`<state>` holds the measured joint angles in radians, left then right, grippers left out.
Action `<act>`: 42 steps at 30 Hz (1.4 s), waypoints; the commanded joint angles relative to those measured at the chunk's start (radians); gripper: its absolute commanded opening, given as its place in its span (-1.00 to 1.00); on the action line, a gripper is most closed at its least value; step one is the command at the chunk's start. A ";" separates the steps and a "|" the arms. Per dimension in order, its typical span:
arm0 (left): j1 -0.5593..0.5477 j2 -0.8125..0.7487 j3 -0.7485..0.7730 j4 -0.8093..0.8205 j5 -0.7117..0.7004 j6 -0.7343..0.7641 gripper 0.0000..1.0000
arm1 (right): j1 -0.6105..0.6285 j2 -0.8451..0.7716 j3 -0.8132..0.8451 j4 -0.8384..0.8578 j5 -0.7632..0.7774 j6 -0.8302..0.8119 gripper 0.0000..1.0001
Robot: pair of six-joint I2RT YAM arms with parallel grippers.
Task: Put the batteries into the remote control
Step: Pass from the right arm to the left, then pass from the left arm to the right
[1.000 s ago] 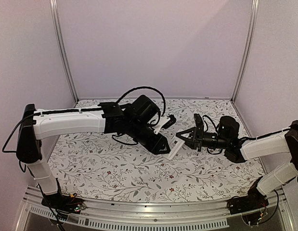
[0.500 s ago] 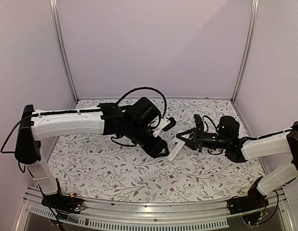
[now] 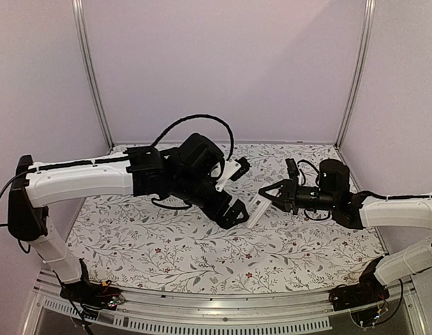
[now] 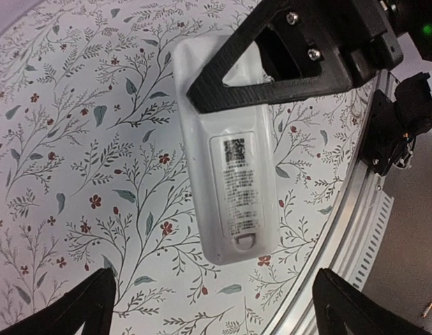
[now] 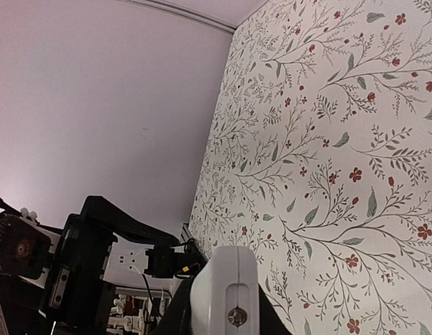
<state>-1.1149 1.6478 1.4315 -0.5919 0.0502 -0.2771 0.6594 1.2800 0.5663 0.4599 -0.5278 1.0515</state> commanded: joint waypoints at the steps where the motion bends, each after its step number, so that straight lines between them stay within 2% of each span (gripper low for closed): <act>1: -0.032 0.077 0.055 -0.003 -0.043 -0.017 0.99 | 0.014 -0.038 0.046 -0.100 0.051 -0.045 -1.00; 11: -0.033 0.193 0.127 0.018 0.016 -0.048 0.99 | 0.039 -0.049 0.073 -0.117 0.062 -0.042 -0.98; 14: -0.031 0.211 0.147 0.015 0.007 -0.051 0.92 | 0.042 -0.054 0.078 -0.125 0.065 -0.042 -0.96; 17: -0.031 0.232 0.169 0.002 0.005 -0.052 0.72 | 0.044 -0.061 0.079 -0.128 0.066 -0.044 -0.94; 22: -0.019 0.272 0.209 -0.029 0.067 -0.059 0.11 | 0.043 -0.065 0.081 -0.133 0.068 -0.048 -0.93; 25: -0.017 0.274 0.222 -0.031 0.083 -0.066 -0.01 | 0.043 -0.070 0.084 -0.133 0.068 -0.048 -0.88; 27: -0.010 0.264 0.221 -0.031 0.076 -0.071 -0.07 | 0.043 -0.076 0.089 -0.139 0.068 -0.048 -0.74; 30: 0.006 0.233 0.197 -0.003 0.094 -0.084 -0.17 | 0.042 -0.087 0.107 -0.165 0.059 -0.063 -0.29; 34: 0.045 0.149 0.102 0.135 0.257 -0.086 -0.24 | 0.032 -0.119 0.126 -0.191 0.034 -0.113 0.22; 36: 0.067 0.093 0.045 0.225 0.350 -0.100 -0.27 | 0.024 -0.142 0.135 -0.192 0.013 -0.141 0.35; 40: 0.098 0.007 -0.035 0.377 0.485 -0.118 -0.30 | 0.022 -0.188 0.157 -0.191 -0.029 -0.222 0.85; 42: 0.101 -0.025 -0.059 0.436 0.541 -0.113 -0.30 | 0.022 -0.204 0.175 -0.189 -0.061 -0.245 0.96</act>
<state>-1.0309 1.7123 1.4132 -0.3683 0.4080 -0.3813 0.6846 1.1145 0.6960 0.2703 -0.5201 0.8906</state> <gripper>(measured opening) 0.513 0.944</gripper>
